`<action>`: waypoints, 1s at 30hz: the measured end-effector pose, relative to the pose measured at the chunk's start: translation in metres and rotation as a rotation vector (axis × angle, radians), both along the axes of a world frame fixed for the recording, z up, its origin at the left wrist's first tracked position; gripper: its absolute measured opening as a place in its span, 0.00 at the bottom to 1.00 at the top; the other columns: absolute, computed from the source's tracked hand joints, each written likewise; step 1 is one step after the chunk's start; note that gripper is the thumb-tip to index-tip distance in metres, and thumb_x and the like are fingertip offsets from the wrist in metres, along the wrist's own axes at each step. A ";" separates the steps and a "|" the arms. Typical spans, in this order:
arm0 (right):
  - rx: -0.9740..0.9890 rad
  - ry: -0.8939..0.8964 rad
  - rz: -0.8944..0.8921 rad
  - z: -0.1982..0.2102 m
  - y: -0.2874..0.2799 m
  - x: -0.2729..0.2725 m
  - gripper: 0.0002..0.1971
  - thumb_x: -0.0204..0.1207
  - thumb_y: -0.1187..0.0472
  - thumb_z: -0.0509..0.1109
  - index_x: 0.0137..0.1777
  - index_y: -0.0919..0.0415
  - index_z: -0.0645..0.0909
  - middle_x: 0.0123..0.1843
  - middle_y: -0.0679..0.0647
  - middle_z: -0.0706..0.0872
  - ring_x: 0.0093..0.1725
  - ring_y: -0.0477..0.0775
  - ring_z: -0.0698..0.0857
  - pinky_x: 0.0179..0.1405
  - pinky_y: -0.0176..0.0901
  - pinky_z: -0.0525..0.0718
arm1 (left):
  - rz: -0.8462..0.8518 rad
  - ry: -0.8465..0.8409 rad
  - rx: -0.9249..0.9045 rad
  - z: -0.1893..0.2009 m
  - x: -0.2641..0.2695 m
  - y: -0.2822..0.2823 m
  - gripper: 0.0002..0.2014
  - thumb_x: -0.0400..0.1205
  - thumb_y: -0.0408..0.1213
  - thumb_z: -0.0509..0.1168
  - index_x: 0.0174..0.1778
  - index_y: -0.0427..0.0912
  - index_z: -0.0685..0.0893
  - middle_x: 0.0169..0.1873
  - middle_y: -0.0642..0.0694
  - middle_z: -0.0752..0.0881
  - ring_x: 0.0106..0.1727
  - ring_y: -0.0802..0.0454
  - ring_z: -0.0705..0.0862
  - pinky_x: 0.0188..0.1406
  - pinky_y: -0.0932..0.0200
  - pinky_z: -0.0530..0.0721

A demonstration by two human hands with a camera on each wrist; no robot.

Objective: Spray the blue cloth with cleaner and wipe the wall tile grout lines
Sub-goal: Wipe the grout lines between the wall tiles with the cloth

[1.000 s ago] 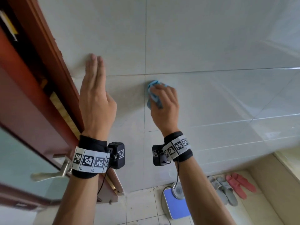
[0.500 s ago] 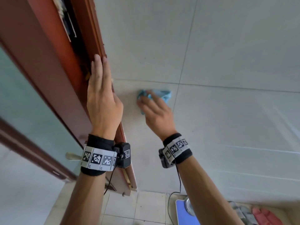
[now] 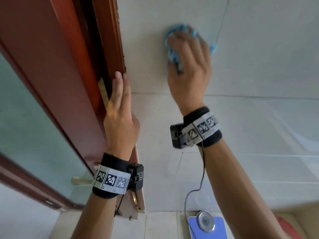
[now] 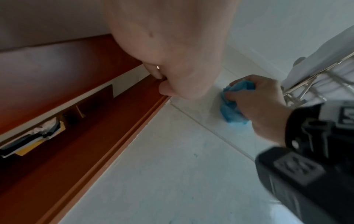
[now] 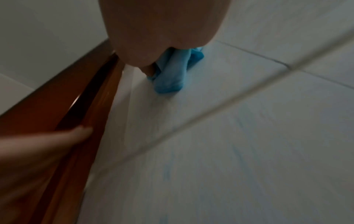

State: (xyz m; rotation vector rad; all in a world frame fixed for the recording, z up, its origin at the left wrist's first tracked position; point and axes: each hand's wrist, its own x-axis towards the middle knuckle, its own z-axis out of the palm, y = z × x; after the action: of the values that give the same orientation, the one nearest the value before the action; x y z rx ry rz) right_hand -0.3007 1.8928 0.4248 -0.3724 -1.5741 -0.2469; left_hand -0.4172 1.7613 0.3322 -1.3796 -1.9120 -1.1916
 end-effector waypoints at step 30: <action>0.029 0.185 -0.133 0.103 0.002 -0.001 0.14 0.73 0.76 0.74 0.56 0.63 0.91 0.57 0.54 0.92 0.58 0.60 0.89 0.60 0.53 0.86 | -0.245 0.065 0.190 0.113 -0.030 0.007 0.43 0.78 0.12 0.57 0.91 0.36 0.57 0.92 0.41 0.55 0.93 0.48 0.53 0.91 0.55 0.52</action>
State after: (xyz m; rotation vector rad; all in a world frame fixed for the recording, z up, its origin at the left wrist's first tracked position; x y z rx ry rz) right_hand -0.3013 1.8948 0.5280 -0.4648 -1.3648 -0.3288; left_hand -0.4469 1.7687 0.4452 -1.5592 -1.5734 -1.3858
